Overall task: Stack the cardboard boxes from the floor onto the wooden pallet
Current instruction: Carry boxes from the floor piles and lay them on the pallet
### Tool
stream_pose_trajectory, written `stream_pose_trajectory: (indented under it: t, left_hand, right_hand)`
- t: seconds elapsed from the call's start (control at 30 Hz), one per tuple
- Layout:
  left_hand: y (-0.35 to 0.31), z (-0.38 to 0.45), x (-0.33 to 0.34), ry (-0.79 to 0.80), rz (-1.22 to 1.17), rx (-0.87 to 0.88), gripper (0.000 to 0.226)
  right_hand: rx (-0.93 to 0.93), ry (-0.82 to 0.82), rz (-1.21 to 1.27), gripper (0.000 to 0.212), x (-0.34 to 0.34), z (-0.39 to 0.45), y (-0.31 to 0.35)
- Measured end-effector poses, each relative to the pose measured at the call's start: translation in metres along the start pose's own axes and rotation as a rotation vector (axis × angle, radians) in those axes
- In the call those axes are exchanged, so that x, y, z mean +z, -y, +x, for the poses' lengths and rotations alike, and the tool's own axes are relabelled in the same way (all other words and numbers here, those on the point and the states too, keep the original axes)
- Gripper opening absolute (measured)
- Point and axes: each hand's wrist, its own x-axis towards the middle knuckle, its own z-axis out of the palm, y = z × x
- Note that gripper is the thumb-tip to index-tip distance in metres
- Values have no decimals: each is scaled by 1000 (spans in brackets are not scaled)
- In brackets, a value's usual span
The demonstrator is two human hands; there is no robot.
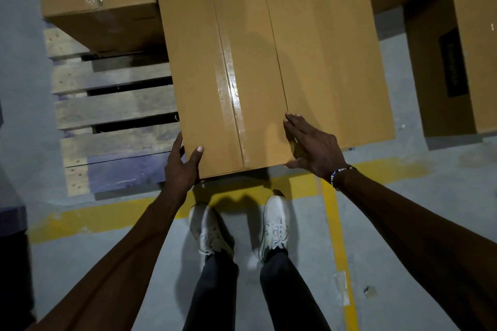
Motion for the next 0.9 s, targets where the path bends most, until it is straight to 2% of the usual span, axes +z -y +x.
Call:
stream_pose_trajectory:
  t: [0.17, 0.4, 0.9]
  left_hand:
    - [3, 1, 1, -32, 6, -3, 73]
    - [3, 2, 4, -53, -8, -8, 72]
    - [-2, -6, 10, -33, 31, 25, 84]
  right_hand:
    - [-8, 2, -29, 117, 4, 0, -1]
    - [-4, 33, -59, 117, 5, 2, 1]
    - [-23, 9, -29, 113, 2, -4, -8]
